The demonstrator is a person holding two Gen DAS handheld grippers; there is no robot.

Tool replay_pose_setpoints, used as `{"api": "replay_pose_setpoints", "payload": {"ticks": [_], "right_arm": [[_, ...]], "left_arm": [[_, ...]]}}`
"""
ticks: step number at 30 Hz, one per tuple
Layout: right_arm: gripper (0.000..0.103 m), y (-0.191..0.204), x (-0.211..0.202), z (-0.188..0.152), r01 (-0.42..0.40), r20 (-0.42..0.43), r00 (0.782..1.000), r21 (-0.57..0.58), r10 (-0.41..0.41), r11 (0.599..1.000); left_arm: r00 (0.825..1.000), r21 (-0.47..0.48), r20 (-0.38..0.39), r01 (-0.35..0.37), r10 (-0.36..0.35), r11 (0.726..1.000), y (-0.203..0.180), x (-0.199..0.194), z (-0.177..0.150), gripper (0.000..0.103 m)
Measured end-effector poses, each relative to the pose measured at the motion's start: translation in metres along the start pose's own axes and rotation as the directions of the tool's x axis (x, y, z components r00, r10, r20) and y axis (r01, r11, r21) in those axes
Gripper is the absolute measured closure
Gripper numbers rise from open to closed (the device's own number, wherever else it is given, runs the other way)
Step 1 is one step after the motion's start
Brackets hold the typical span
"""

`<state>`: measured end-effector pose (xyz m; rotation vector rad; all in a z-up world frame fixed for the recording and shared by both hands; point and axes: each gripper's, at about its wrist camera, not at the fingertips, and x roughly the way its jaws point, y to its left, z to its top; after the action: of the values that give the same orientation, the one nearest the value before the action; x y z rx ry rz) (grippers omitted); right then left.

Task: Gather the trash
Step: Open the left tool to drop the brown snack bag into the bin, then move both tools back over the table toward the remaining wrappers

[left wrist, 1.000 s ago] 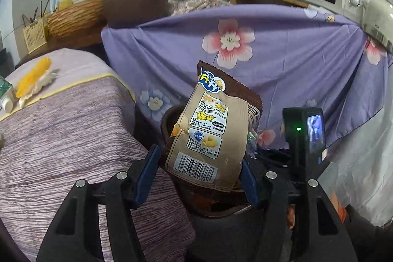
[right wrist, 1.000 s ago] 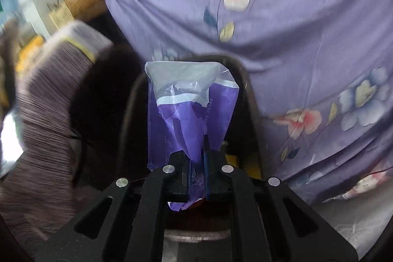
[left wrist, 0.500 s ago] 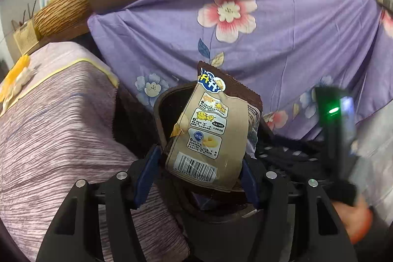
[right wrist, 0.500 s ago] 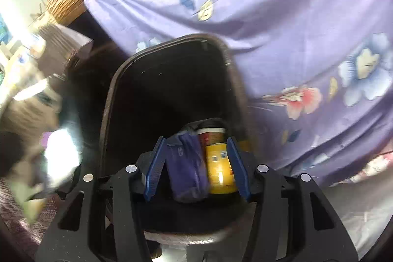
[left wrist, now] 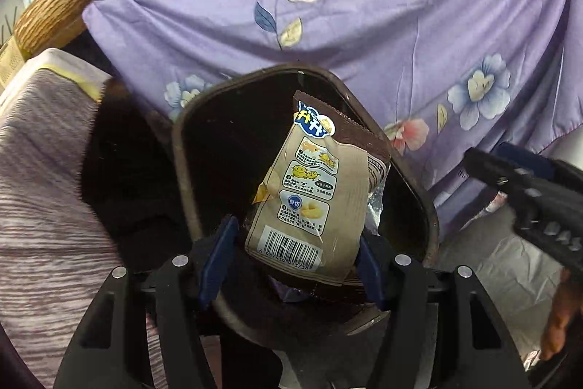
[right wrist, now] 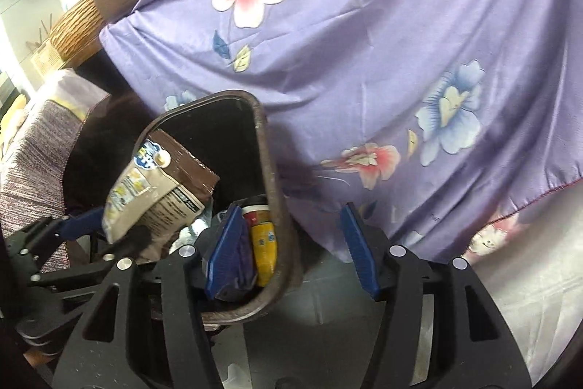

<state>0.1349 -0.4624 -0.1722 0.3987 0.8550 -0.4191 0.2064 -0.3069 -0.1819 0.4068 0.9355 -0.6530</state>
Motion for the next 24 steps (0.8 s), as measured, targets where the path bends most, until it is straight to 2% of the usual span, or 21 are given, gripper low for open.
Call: {"api": "replay_pose_setpoints", "payload": {"ticks": [3, 6, 11, 16, 22, 24], "right_arm": [[0.046, -0.006, -0.004, -0.001, 0.006, 0.003, 1.000, 0.009, -0.006, 1.000], [0.045, -0.009, -0.007, -0.002, 0.009, 0.005, 1.000, 0.014, -0.009, 1.000], [0.045, -0.011, -0.011, -0.001, 0.014, 0.009, 1.000, 0.025, -0.014, 1.000], [0.045, -0.005, -0.019, 0.003, 0.009, 0.028, 1.000, 0.016, -0.010, 1.000], [0.044, 0.008, -0.035, 0.011, -0.006, 0.064, 0.998, -0.008, 0.007, 1.000], [0.041, 0.017, -0.043, 0.013, -0.019, 0.084, 0.996, -0.025, 0.021, 1.000]], "left_arm": [[1.000, 0.018, -0.017, -0.004, 0.004, 1.000, -0.004, 0.009, 0.002, 0.040], [1.000, 0.014, -0.019, -0.005, 0.005, 1.000, -0.004, 0.012, 0.002, 0.033], [1.000, 0.005, 0.001, 0.006, -0.006, 1.000, -0.002, 0.002, 0.002, 0.027], [0.998, -0.029, 0.059, 0.029, -0.027, 0.999, 0.004, -0.030, 0.001, 0.021], [0.988, -0.065, 0.156, 0.020, -0.010, 0.998, 0.018, -0.081, -0.005, 0.016], [0.984, -0.080, 0.177, 0.015, -0.001, 0.997, 0.024, -0.098, -0.007, 0.015]]}}
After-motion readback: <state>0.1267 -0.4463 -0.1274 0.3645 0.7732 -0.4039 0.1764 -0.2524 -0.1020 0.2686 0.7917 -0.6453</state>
